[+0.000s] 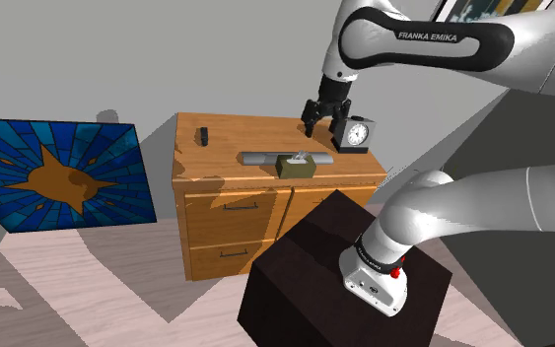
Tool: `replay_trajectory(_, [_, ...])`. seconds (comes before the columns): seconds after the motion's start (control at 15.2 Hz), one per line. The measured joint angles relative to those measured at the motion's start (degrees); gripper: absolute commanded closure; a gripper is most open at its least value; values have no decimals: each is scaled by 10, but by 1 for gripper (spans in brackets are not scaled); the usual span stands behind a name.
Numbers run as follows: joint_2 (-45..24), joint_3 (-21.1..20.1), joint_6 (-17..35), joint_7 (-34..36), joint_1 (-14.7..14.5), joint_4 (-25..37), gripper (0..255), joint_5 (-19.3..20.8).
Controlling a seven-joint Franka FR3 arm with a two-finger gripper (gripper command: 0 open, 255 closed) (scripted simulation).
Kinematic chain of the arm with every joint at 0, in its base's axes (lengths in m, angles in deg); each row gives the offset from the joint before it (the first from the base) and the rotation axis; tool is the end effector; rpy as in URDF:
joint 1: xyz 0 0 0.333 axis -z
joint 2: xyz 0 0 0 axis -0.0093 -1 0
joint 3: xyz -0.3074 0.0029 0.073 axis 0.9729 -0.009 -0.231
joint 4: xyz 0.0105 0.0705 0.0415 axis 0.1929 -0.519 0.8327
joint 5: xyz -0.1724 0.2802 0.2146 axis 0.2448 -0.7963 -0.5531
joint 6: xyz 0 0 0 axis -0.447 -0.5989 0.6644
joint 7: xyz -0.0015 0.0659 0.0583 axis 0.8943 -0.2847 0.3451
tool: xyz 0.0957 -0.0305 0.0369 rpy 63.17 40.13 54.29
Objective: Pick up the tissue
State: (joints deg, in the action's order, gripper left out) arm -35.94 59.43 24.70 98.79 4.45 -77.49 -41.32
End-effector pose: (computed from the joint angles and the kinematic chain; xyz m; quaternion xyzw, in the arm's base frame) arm 0.3261 -0.0281 0.4933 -0.9886 0.1425 0.0441 0.0217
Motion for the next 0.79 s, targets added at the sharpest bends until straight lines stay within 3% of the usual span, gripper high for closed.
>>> replay_trajectory(0.79, [-167,51,330,38,54,-75,0,-30])
